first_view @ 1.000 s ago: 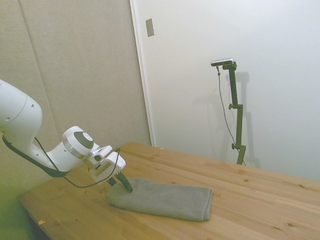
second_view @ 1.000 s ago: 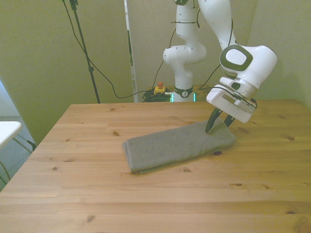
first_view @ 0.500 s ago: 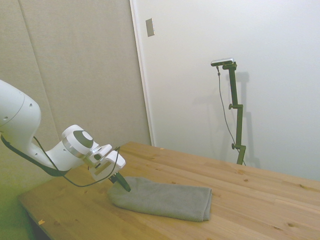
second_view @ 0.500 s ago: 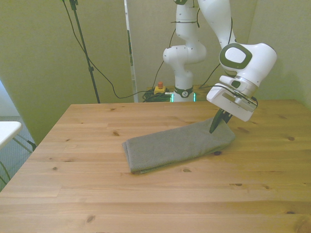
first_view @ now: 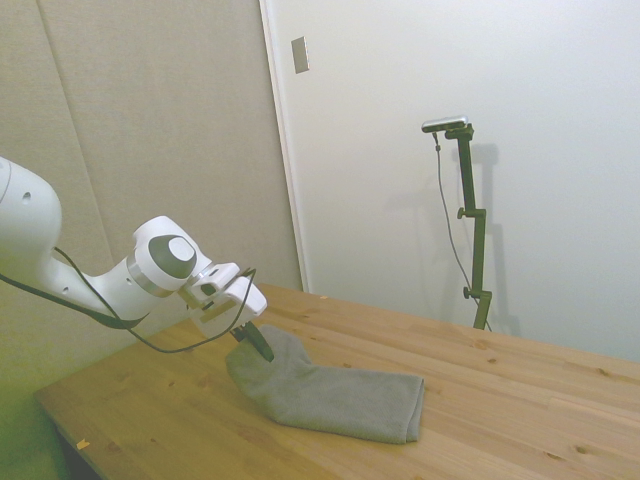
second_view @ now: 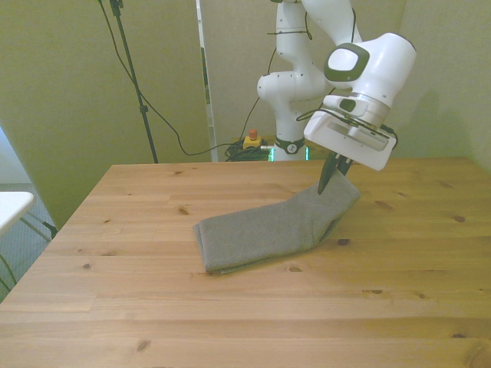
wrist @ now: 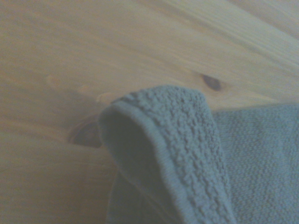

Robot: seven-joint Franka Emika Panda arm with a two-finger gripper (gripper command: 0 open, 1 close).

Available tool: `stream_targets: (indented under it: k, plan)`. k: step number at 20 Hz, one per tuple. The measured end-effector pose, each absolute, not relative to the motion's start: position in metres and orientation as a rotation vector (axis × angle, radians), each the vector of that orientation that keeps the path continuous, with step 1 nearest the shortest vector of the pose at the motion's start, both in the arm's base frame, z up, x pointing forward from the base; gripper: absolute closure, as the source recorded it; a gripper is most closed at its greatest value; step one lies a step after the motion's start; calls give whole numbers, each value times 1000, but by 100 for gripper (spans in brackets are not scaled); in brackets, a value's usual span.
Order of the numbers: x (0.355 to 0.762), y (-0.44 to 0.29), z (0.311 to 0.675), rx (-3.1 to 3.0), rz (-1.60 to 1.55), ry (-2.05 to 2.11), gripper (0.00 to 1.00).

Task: Fold the towel

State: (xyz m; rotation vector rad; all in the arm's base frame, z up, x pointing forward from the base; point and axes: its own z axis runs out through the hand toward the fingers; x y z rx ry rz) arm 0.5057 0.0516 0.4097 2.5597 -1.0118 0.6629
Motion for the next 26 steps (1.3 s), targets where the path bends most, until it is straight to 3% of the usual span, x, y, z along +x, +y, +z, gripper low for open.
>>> stream_targets:
  k: [15, 23, 24, 26]
  plan:
    - [521, -111, 475, 2583, 669, -1341, 100]
    - [537, -182, 441, 2623, 647, -1496, 100]
    - [541, -190, 435, 2631, 634, -1517, 0]
    - [547, -206, 426, 2646, 611, -1575, 0]
